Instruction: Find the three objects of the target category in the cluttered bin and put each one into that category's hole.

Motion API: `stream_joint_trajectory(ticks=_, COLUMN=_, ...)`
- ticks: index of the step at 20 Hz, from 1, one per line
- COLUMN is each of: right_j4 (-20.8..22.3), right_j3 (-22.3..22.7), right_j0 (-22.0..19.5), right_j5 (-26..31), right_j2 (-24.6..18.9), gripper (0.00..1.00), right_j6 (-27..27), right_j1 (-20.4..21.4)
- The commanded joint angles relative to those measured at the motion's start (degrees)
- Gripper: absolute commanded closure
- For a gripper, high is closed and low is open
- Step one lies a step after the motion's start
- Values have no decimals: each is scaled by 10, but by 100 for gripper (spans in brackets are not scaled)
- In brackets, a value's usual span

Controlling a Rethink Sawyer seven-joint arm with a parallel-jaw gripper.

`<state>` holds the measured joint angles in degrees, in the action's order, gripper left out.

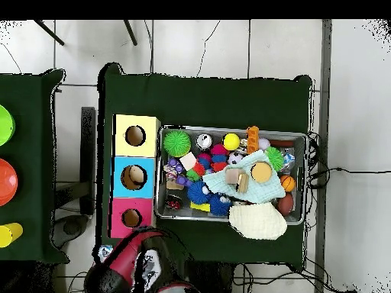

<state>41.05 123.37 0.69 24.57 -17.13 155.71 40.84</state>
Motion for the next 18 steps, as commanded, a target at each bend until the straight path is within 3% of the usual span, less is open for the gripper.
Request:
stream_joint_trajectory(ticks=1, right_j4=39, right_j3=-130, right_j0=112, right_j5=-97, right_j2=98, gripper=0, right_j6=139, right_j1=-103)
stream_joint_trajectory(ticks=6, right_j4=-39, right_j3=-137, right_j0=119, right_j5=-56, right_j2=86, gripper=0, right_j6=86, right_j1=-92)
stream_joint_trajectory(ticks=15, right_j4=-86, right_j3=-180, right_j0=188, right_j5=-91, right_j2=132, gripper=0, right_j6=102, right_j1=-144)
stream_joint_trajectory(ticks=18, right_j4=-97, right_j3=-168, right_j0=189, right_j5=-88, right_j2=136, gripper=0, right_j6=87, right_j1=-128)
